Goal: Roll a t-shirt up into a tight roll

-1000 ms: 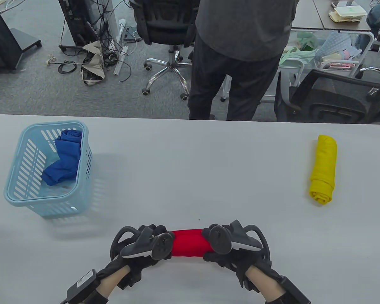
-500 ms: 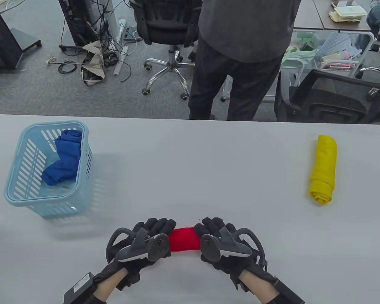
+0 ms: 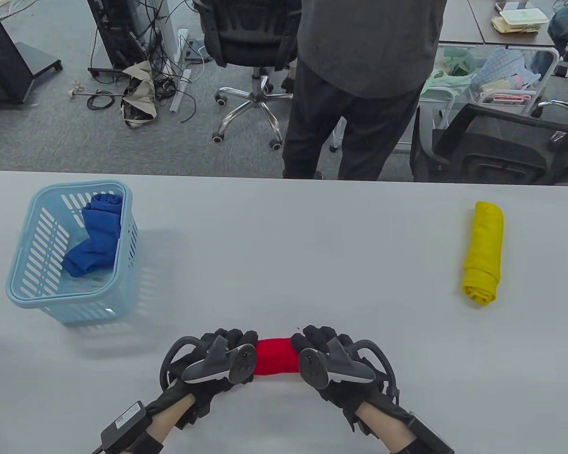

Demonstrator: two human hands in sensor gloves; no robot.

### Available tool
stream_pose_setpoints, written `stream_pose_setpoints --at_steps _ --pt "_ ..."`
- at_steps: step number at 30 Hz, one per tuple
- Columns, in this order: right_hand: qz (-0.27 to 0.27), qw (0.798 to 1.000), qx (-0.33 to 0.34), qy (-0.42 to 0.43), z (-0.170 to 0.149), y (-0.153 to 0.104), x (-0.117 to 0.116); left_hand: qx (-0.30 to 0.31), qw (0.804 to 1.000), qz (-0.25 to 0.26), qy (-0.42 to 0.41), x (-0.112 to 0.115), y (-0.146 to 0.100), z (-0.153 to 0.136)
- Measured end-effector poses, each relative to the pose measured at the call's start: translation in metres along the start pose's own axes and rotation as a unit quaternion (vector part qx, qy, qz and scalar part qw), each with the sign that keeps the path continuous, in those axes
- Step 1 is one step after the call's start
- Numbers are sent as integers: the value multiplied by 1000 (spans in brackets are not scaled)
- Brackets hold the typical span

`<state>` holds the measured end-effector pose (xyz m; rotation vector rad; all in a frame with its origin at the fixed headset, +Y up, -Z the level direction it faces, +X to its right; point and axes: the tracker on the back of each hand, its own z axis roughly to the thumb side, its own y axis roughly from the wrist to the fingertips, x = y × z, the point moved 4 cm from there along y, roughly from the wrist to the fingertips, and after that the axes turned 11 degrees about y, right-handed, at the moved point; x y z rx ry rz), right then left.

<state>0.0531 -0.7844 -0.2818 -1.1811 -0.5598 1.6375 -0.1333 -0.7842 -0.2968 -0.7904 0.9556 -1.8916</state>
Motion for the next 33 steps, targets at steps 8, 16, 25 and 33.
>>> stream_pose_setpoints --at_steps 8,16,25,33 --pt "1 1000 -4 22 -10 0 4 -11 1000 5 6 -2 -1 -5" --pt "-6 997 -41 64 -45 0 12 -44 999 16 -9 -2 -3 -23" --pt "-64 966 -240 78 -137 -22 26 -87 996 16 -33 4 -10 -53" --pt "-115 930 -333 107 -174 -60 45 -97 994 30 -32 0 -15 -59"
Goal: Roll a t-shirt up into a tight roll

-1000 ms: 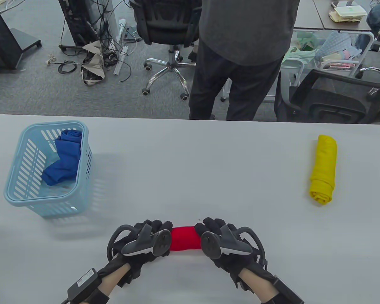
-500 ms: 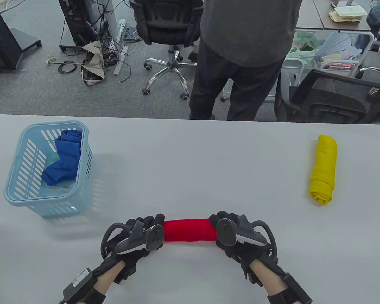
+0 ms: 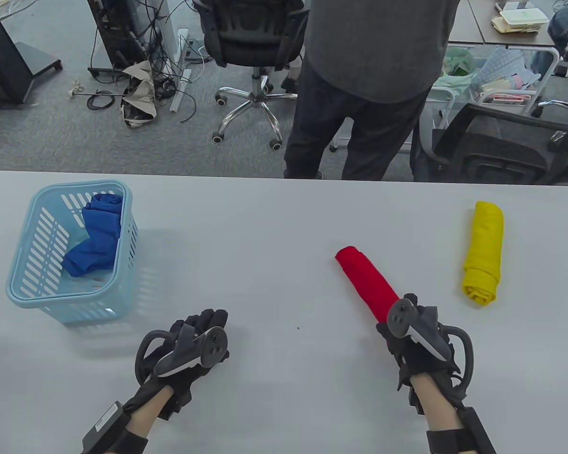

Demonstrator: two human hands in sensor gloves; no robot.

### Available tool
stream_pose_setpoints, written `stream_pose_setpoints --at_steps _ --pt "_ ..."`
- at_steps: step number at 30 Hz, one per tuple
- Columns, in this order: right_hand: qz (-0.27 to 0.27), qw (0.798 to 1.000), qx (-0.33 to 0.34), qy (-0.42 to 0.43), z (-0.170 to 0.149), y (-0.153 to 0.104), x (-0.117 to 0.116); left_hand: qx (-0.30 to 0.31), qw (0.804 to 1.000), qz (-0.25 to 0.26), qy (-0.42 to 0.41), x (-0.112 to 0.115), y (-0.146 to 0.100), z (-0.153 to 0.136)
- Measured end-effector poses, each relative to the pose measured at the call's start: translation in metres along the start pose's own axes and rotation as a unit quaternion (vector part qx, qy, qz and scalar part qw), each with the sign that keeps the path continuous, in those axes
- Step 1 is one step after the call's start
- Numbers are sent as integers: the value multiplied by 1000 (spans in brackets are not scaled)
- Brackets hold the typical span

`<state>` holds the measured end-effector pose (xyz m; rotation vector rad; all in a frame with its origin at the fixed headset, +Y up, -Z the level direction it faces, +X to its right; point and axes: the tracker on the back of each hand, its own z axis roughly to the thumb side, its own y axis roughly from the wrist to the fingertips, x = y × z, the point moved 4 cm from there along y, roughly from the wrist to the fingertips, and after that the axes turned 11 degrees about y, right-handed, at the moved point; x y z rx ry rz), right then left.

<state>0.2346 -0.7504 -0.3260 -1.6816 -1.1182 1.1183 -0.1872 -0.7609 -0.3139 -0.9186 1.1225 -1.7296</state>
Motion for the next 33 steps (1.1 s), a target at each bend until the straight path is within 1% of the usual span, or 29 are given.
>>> stream_pose_setpoints --at_steps 3,4,5,7,8,9,10,11,12,14,17,21,23,25,28,33 --pt "-33 999 20 -12 2 -9 13 0 1000 0 0 0 0 0" --pt "-34 999 27 -12 4 -11 14 1 1000 0 -1 0 0 0" --pt "-27 998 57 -8 12 -14 12 1 1000 -1 -1 0 0 0" --pt "21 990 142 4 30 -16 1 1 1000 -2 0 0 -1 0" --pt "54 981 188 5 41 -18 -9 0 1000 -2 0 -1 -1 0" --pt "78 976 203 -2 48 -18 -20 -1 1000 -1 1 -1 -1 0" --pt "86 977 194 -8 50 -17 -27 -2 1000 0 1 -1 -1 -1" --pt "90 979 178 -40 53 -16 -35 -4 1000 1 0 -2 -2 -2" --pt "89 979 166 -80 54 -13 -39 -6 1000 4 -1 -4 -3 -3" --pt "83 979 139 -124 54 -4 -41 -9 1000 9 -3 -6 -5 -6" --pt "88 986 99 -100 50 15 -42 -13 1000 13 -4 -8 -7 -8" --pt "96 988 44 -110 44 49 -34 -16 1000 16 -5 -9 -9 -10" --pt "114 991 16 -61 40 72 -27 -17 1000 16 -8 -9 -9 -11" --pt "121 992 -9 -30 35 89 -20 -19 1000 16 -9 -9 -10 -12" --pt "131 990 -53 -9 25 116 -12 -22 1000 14 -11 -8 -9 -15" --pt "136 984 -117 -16 9 140 -4 -25 1000 6 -14 -4 -7 -18"
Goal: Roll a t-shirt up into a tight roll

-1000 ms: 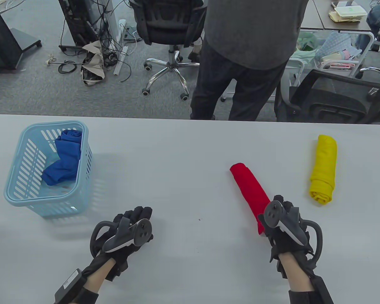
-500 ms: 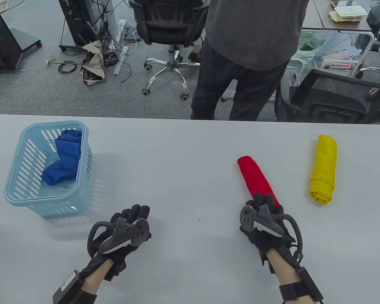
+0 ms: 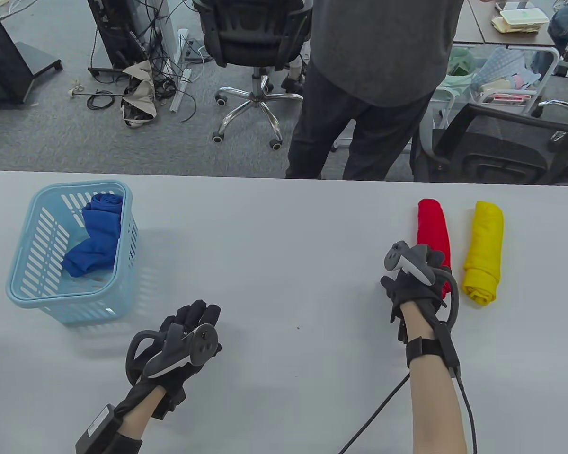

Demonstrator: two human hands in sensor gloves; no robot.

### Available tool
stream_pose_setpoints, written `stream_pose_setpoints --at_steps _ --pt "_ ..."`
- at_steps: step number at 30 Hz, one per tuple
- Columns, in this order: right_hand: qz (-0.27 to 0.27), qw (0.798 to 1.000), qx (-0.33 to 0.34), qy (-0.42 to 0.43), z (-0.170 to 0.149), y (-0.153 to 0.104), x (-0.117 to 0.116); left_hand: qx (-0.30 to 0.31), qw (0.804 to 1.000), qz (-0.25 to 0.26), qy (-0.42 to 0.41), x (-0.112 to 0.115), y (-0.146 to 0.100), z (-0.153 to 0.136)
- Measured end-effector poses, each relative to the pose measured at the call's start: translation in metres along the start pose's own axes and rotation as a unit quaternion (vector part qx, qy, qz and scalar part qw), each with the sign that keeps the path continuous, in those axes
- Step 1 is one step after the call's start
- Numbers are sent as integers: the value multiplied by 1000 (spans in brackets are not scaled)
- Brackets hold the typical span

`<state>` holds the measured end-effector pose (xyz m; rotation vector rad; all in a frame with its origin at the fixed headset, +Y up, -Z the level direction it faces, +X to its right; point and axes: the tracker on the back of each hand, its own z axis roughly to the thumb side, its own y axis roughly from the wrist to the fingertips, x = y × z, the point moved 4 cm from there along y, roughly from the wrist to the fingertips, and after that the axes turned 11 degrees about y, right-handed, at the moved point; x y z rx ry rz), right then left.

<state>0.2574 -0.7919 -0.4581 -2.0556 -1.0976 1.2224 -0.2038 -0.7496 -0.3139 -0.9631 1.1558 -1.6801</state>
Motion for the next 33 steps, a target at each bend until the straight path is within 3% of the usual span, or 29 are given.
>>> stream_pose_setpoints --at_steps 8,12,15,21,26,33 --pt "16 998 -8 53 -12 7 15 -4 1000 -5 -6 1 1 -2" --pt "-8 997 39 73 -6 -10 24 -4 1000 -7 -3 1 0 -2" --pt "-43 992 102 63 2 -40 26 -3 1000 -8 -3 1 0 -2" --pt "-82 975 201 54 9 -103 7 -1 1000 -2 3 -1 -1 1" --pt "-109 968 227 22 5 -139 -15 0 1000 0 7 -1 -1 2" --pt "-108 967 230 13 -6 -146 -43 -1 1000 0 8 0 -1 3"
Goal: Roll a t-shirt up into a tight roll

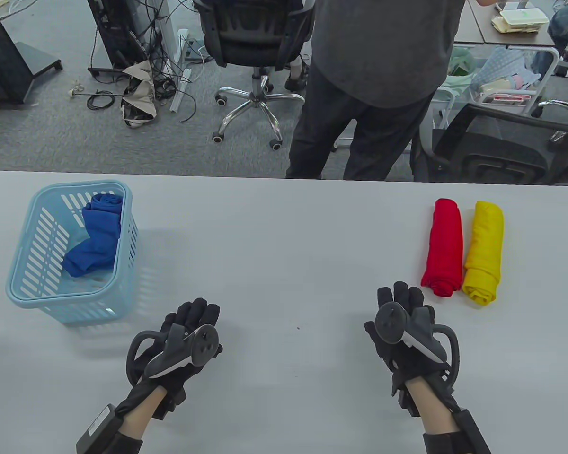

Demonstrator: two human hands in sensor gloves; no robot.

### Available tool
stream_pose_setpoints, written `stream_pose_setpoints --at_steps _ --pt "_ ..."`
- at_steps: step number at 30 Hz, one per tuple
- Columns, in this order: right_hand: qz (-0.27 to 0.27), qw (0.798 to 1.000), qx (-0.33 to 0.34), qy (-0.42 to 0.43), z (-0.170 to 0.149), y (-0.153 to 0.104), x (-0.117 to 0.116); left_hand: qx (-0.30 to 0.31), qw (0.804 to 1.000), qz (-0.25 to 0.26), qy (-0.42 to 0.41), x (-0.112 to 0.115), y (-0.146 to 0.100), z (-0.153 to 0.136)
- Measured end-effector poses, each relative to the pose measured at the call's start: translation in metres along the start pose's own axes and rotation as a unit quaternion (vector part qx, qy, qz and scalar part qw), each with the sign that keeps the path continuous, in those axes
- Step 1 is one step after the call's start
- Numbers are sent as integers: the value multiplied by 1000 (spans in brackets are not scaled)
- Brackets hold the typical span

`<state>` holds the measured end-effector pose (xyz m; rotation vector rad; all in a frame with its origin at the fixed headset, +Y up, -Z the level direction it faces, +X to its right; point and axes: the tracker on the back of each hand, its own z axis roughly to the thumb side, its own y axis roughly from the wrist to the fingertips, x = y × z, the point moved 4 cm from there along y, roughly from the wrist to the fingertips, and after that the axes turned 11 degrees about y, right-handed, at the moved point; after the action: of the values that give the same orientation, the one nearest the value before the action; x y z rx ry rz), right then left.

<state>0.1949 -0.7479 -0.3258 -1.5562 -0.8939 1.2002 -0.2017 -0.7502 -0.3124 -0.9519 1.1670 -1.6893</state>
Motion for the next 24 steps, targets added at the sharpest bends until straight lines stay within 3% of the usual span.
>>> stream_pose_setpoints --at_steps 9,12,19,24 --pt "5 999 -9 -35 -4 6 -8 -17 997 35 61 -10 -5 -3" --pt "8 999 -1 -39 0 6 -10 -28 996 54 64 -28 -4 -14" --pt "2 999 7 -35 5 3 -6 -86 990 84 69 -94 14 -74" --pt "-6 1000 12 -24 4 0 0 -136 985 51 87 -115 42 -130"
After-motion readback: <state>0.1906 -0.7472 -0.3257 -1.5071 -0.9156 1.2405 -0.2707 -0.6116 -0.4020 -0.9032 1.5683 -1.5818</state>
